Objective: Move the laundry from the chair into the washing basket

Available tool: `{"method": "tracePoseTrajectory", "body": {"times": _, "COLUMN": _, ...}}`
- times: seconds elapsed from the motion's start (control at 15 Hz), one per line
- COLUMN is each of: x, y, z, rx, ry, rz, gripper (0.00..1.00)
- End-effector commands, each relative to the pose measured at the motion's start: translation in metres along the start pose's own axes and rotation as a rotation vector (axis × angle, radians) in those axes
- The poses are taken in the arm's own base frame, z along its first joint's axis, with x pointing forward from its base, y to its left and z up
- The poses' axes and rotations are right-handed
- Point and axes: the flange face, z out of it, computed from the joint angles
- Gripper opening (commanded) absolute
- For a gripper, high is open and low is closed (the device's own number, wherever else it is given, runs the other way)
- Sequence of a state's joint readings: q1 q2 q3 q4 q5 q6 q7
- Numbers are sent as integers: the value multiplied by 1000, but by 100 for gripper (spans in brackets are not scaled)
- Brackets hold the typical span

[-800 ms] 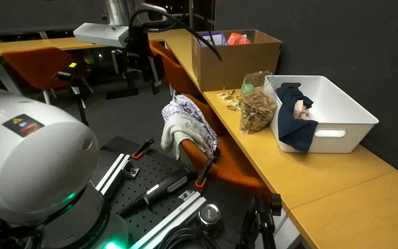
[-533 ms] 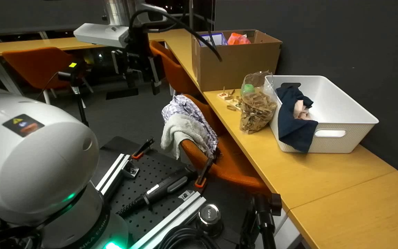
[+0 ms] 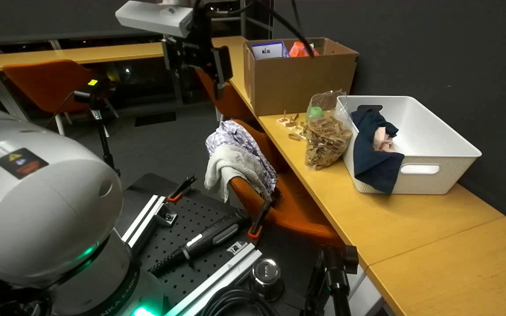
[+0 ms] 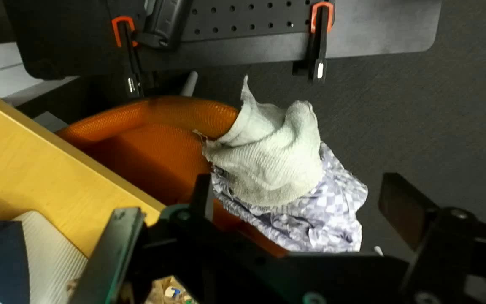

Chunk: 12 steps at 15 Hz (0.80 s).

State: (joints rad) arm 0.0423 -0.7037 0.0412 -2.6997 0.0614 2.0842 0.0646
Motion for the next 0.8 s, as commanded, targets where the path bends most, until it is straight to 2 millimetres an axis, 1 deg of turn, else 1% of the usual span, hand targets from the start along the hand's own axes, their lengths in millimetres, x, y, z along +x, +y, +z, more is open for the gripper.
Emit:
{"method": "tracePoseTrajectory", "body": {"times": 0.0, "x": 63, "y": 43, "z": 2, "rx": 76, "ry": 31, "rz": 4, "gripper": 100}}
{"method": "tracePoseTrajectory", "body": {"times": 0.07, "x": 76, "y": 47, "z": 10, "rx": 95, "ry": 48, "rz": 7, "gripper": 100}}
{"method": "tracePoseTrajectory", "body": {"times": 0.13, "x": 88, "y": 46, "z": 20, "rx": 124, "ry": 57, "rz": 13, "gripper": 100}}
{"method": "tracePoseTrajectory", "body": {"times": 0.27, "x": 114, "y": 34, "z": 48, "rx": 165, "ry": 61, "rz": 20, "gripper": 100}}
{"method": "tracePoseTrajectory", "body": {"times": 0.4, "x": 139, "y": 17, "z": 82, "rx": 208, "ry": 45, "rz": 38, "gripper": 100}}
{"method": "tracePoseTrajectory", "body": {"times": 0.53, "x": 159, "y": -1, "z": 119, "rx": 272, "ry": -10, "rz": 60, "gripper": 100}}
{"method": "tracePoseTrajectory", "body": {"times": 0.6, "x": 169, "y": -4, "z": 137, "rx": 293, "ry": -40, "rz": 79, "gripper": 100}}
{"method": "tracePoseTrajectory", "body": {"times": 0.73, "x": 189, "y": -4, "z": 171, "rx": 317, "ry": -84, "rz": 107, "gripper": 100}}
